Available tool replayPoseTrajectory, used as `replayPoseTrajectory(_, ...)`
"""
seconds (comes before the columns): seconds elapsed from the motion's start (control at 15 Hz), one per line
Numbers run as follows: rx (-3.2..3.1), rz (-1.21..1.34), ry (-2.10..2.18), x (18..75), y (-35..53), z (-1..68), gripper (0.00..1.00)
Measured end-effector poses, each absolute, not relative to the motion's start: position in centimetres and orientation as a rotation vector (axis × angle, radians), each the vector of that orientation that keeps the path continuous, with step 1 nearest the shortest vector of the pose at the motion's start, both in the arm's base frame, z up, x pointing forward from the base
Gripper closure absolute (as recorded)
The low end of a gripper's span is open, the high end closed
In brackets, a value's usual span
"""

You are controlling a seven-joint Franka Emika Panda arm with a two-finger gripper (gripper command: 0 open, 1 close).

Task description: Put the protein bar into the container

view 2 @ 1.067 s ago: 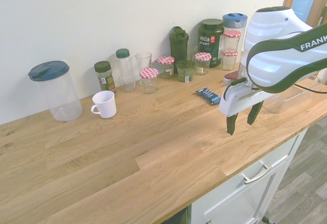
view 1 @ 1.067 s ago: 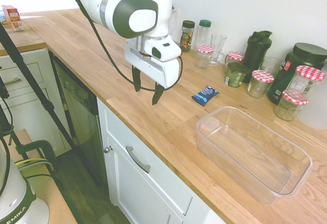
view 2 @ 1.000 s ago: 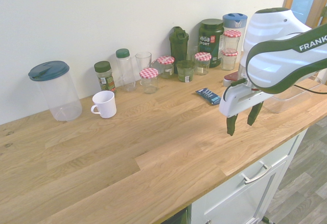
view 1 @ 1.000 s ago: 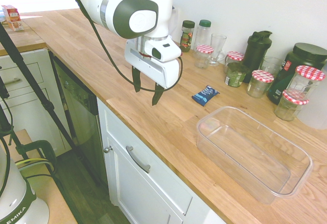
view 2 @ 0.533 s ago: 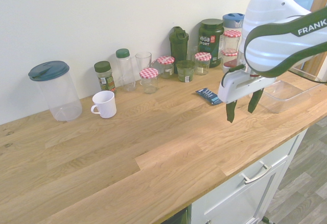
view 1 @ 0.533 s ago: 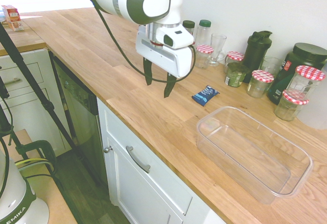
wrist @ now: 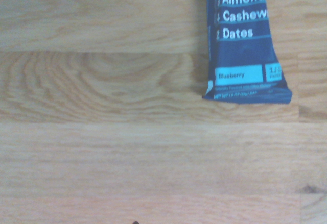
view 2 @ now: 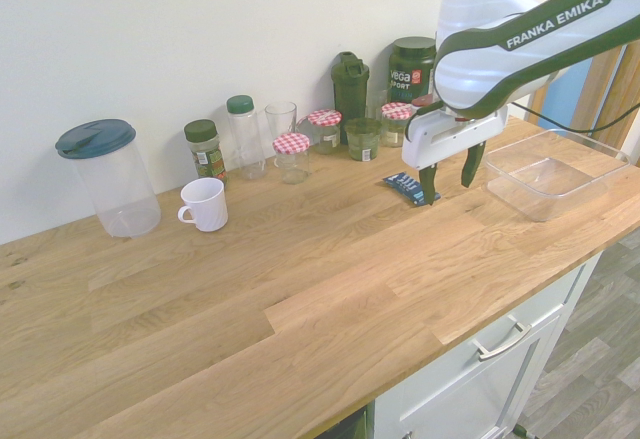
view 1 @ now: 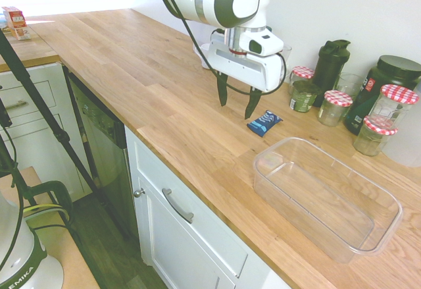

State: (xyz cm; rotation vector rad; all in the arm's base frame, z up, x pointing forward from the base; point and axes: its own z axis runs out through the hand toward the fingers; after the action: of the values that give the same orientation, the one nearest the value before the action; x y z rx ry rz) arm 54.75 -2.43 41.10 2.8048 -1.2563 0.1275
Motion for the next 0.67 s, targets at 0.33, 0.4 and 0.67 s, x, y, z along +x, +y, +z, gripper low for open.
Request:
replayPoseTrajectory(0.33, 2.778, 0.11, -1.249, 58.4, -3.1, 39.1, 0.0)
replayPoseTrajectory(0.4, 2.774, 0.109, -1.253, 59.1, -3.3, 38.8, 0.0)
replayPoseTrajectory(0.67, 2.76, 0.091, -1.26, 60.7, -3.9, 37.9, 0.0)
